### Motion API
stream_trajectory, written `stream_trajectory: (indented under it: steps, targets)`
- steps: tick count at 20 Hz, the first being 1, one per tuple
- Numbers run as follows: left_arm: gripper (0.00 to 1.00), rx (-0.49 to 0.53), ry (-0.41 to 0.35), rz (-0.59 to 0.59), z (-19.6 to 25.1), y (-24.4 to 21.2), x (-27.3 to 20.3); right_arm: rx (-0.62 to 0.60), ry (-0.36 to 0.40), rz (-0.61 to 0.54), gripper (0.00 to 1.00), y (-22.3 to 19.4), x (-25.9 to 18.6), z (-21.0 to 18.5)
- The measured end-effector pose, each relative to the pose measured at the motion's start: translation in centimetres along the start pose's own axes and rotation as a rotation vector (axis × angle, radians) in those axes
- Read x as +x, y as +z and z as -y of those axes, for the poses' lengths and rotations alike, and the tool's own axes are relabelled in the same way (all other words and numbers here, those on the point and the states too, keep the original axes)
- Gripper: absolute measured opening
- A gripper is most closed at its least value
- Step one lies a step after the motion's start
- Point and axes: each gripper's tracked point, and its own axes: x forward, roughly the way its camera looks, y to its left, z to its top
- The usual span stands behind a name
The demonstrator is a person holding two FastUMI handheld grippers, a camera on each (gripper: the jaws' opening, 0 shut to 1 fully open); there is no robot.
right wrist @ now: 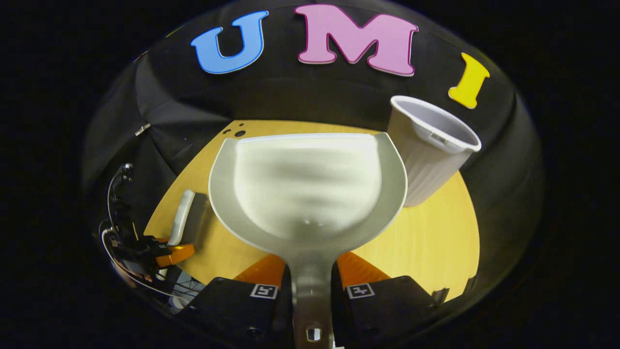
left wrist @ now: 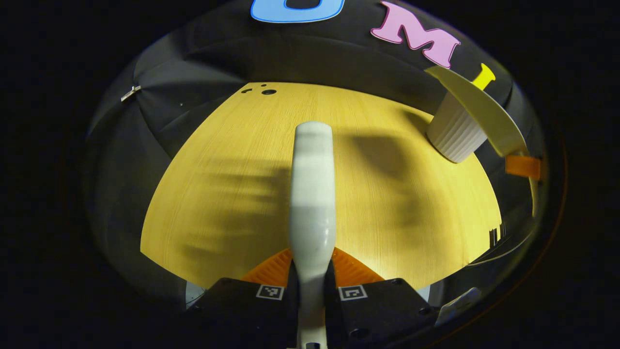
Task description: Pick up the small broom and dustpan from the desktop, sweep the trash into the dustpan with the broom, and then empty the trash into the garbage bin.
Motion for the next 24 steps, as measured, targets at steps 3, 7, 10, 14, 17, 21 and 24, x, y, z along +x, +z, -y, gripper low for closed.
stream_trajectory:
  steps: [3, 7, 10, 14, 17, 21, 24]
  targets:
    - [0.27, 0.023, 0.008, -0.035, 0.2, 0.3, 1.2, 0.028, 0.008, -0.07, 0.36, -3.4, 2.9, -0.2]
    - [0.27, 0.08, 0.043, -0.108, 0.5, 1.2, 3.8, 0.09, 0.009, -0.155, 0.36, -7.4, 6.3, 0.1]
    - [0.27, 0.099, 0.064, -0.166, 0.7, 1.3, 5.6, 0.106, 0.007, -0.214, 0.36, -9.4, 8.0, 0.5]
    - [0.29, 0.155, 0.095, -0.231, 0.7, 1.5, 6.8, 0.104, 0.011, -0.255, 0.37, -10.3, 8.9, 0.6]
    - [0.28, 0.17, 0.104, -0.247, 0.8, 1.8, 7.4, 0.079, 0.016, -0.282, 0.37, -10.8, 9.0, 0.7]
    - [0.29, 0.173, 0.098, -0.262, 1.1, 1.8, 7.7, -0.006, 0.015, -0.3, 0.38, -11.2, 9.4, 0.6]
    - [0.38, 0.139, 0.044, -0.251, 2.2, 1.5, 6.8, 0.009, 0.046, -0.299, 0.42, -10.9, 9.2, 0.2]
